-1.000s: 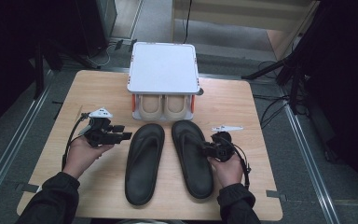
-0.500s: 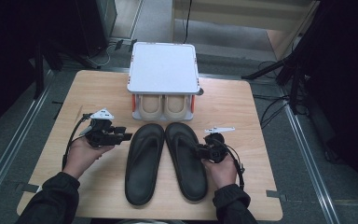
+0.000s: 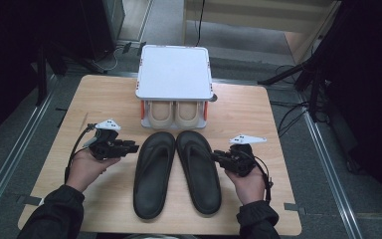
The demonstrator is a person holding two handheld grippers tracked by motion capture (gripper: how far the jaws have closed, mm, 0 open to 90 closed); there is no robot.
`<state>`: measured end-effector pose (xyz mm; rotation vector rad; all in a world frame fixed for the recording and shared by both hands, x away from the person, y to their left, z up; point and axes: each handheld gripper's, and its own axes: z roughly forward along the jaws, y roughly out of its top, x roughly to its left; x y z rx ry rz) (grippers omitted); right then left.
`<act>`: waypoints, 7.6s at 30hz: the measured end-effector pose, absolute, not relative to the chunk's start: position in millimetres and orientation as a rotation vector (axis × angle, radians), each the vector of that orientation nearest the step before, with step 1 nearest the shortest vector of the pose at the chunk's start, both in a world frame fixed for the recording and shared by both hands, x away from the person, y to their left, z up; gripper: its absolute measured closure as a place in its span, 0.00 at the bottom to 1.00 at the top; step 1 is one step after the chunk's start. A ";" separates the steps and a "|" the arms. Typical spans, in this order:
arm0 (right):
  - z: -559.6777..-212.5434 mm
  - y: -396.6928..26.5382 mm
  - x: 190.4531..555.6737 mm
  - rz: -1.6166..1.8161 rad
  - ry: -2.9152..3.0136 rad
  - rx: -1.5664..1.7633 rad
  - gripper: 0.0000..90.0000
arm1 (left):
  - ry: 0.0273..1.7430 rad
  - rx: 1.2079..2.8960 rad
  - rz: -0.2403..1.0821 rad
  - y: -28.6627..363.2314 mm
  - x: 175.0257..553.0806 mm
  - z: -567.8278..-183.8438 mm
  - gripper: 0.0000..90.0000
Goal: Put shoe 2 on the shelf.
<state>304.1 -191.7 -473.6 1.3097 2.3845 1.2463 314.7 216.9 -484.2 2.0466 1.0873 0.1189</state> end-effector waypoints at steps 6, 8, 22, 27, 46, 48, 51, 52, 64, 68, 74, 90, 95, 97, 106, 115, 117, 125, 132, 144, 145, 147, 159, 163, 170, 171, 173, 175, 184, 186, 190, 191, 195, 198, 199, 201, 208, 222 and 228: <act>-485.8 -196.9 308.4 1.215 2.407 1.314 1.00 | 1.104 2.025 0.094 219.0 313.4 -491.3 0.92; -489.3 -195.2 312.1 1.199 2.427 1.307 1.00 | 1.122 2.046 0.070 217.2 315.4 -497.3 0.97; -493.1 -191.4 316.2 1.178 2.446 1.311 1.00 | 1.134 2.146 0.072 211.9 310.6 -517.8 0.99; -494.7 -190.7 316.5 1.165 2.455 1.313 1.00 | 1.134 2.171 0.060 208.0 310.2 -521.3 0.99; -496.1 -184.8 315.1 1.181 2.472 1.300 1.00 | 1.097 2.171 0.027 195.9 303.7 -520.3 1.00; -496.4 -184.3 314.8 1.188 2.473 1.295 1.00 | 1.082 2.175 0.039 193.9 301.4 -518.1 1.00; -497.0 -183.3 313.8 1.200 2.473 1.306 1.00 | 1.083 2.164 0.019 191.6 299.7 -518.8 1.00; -497.3 -183.2 313.6 1.207 2.472 1.314 1.00 | 1.086 2.155 0.009 190.8 299.6 -519.3 1.00; -496.2 -184.1 312.0 1.243 2.450 1.323 0.98 | 1.100 2.104 0.001 194.3 300.6 -514.2 0.91; -493.0 -185.8 311.6 1.287 2.418 1.314 0.95 | 1.105 2.069 0.007 197.9 300.9 -505.9 0.87; -483.4 -188.4 306.6 1.340 2.370 1.299 0.90 | 1.093 2.039 0.028 201.3 298.2 -493.3 0.83; -473.5 -171.9 286.5 1.389 2.310 1.263 0.67 | 1.016 2.018 0.023 214.6 297.0 -472.2 0.51; -472.9 -165.6 280.9 1.433 2.291 1.279 0.61 | 1.040 2.009 0.031 222.4 300.7 -471.9 0.49; -472.9 -162.1 278.2 1.442 2.291 1.281 0.59 | 1.041 2.009 0.045 225.7 301.5 -471.4 0.49; -476.9 -145.1 262.7 1.452 2.205 1.304 0.57 | 1.060 1.984 0.052 233.5 302.3 -471.2 0.50; -493.9 -125.0 256.1 1.406 2.148 1.373 0.53 | 1.073 1.991 0.062 235.0 303.0 -473.2 0.50; -498.2 -120.5 256.1 1.400 2.157 1.388 0.52 | 1.075 1.990 0.063 235.7 303.2 -473.6 0.50; -504.5 -102.6 257.3 1.378 2.181 1.397 0.49 | 1.068 1.992 0.067 236.1 303.4 -474.4 0.50; -513.8 -82.6 262.5 1.297 2.211 1.409 0.42 | 1.074 1.989 0.076 236.1 303.7 -474.9 0.50; -524.6 -66.1 267.4 1.210 2.234 1.412 0.45 | 1.081 1.991 0.077 236.8 305.7 -476.7 0.50; -524.9 -65.4 267.3 1.209 2.230 1.411 0.46 | 1.079 1.993 0.077 236.5 305.9 -477.0 0.50; -524.9 -65.2 266.8 1.189 2.226 1.403 0.51 | 1.080 1.996 0.074 236.3 306.1 -477.2 0.50; -522.8 -71.0 270.5 1.192 2.244 1.438 0.67 | 1.086 1.993 0.079 237.8 306.8 -477.5 0.50; -522.0 -74.7 272.5 1.197 2.243 1.467 0.73 | 1.091 1.990 0.076 238.2 307.3 -477.8 0.50; -521.9 -79.9 272.4 1.206 2.235 1.494 0.84 | 1.097 1.991 0.077 238.5 307.9 -478.4 0.50; -521.9 -80.3 272.3 1.206 2.236 1.492 0.85 | 1.097 1.990 0.078 238.3 307.9 -478.5 0.50; -521.7 -80.6 272.3 1.208 2.236 1.498 0.85 | 1.095 1.989 0.079 238.4 307.7 -478.3 0.50; -521.5 -80.9 272.4 1.210 2.239 1.499 0.85 | 1.098 1.985 0.084 239.1 307.7 -478.2 0.50; -508.9 -90.4 275.3 1.226 2.310 1.438 0.85 | 1.110 1.974 0.085 245.2 308.6 -477.8 0.50; -503.0 -95.2 276.3 1.243 2.341 1.407 0.85 | 1.114 1.972 0.086 246.7 309.0 -478.1 0.50; -493.8 -103.9 280.5 1.254 2.434 1.308 0.85 | 1.126 1.975 0.092 249.2 309.3 -478.7 0.50; -491.8 -105.5 281.8 1.245 2.453 1.285 0.85 | 1.129 1.971 0.094 250.1 309.2 -478.8 0.50; -483.1 -108.8 287.5 1.230 2.574 1.132 0.85 | 1.139 1.971 0.106 255.0 309.2 -478.7 0.50; -477.8 -108.3 289.6 1.239 2.668 0.999 0.85 | 1.150 1.966 0.107 258.4 309.7 -478.9 0.50; -476.3 -108.2 291.1 1.245 2.697 0.972 0.85 | 1.153 1.965 0.115 259.3 309.8 -478.9 0.50; -472.9 -107.5 294.1 1.264 2.729 0.923 0.85 | 1.162 1.961 0.116 261.6 309.5 -479.0 0.50; -468.8 -103.6 313.0 1.292 2.869 0.718 0.85 | 1.206 1.942 0.144 274.8 307.5 -479.7 0.49; -429.4 -95.0 336.5 1.308 2.948 0.585 0.85 | 1.252 1.921 0.163 289.0 293.9 -481.1 0.49; -401.7 -96.5 345.4 1.384 2.920 0.556 0.85 | 1.265 1.911 0.176 293.0 289.6 -482.9 0.48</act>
